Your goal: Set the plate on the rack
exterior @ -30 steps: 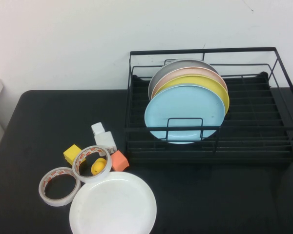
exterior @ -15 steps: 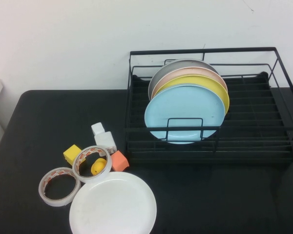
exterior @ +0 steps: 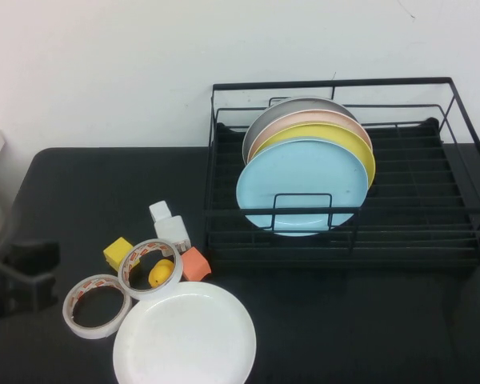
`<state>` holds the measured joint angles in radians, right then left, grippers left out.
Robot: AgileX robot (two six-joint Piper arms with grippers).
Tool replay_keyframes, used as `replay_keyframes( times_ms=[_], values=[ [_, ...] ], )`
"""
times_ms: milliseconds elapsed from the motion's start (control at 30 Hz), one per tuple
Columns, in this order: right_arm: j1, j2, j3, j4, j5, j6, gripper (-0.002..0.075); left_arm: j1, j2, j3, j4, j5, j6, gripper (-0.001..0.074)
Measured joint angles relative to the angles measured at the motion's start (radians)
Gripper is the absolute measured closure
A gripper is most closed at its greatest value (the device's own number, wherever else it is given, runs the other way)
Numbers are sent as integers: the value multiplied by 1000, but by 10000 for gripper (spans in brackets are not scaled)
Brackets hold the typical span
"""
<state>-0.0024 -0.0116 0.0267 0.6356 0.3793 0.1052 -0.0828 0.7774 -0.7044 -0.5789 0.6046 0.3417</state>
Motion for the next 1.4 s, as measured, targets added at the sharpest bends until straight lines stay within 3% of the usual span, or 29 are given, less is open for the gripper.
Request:
replay_keyframes(
  times_ms=[167, 233, 300, 500, 600, 733, 1133, 1400],
  values=[
    [0, 0, 0, 0, 11, 0, 728, -35, 219, -118, 351, 158, -298, 732],
    [0, 0, 0, 0, 11, -8, 728, -70, 293, -143, 430, 201, -355, 699],
    [0, 0, 0, 2, 11, -13, 728, -119, 360, -156, 475, 238, -385, 614],
    [0, 0, 0, 3, 13, -15, 728, -242, 536, -162, 494, 228, -473, 239],
    [0, 0, 0, 3, 13, -15, 728, -250, 637, -164, 492, 189, -539, 171],
    [0, 0, 0, 5, 13, -15, 728, -237, 752, -164, 488, 147, -603, 196],
    [0, 0, 0, 7, 18, -18, 728, -198, 981, -164, 443, -43, -618, 437],
    [0, 0, 0, 7, 18, -18, 728, -196, 1094, -170, 450, -79, -626, 473]
  ],
)
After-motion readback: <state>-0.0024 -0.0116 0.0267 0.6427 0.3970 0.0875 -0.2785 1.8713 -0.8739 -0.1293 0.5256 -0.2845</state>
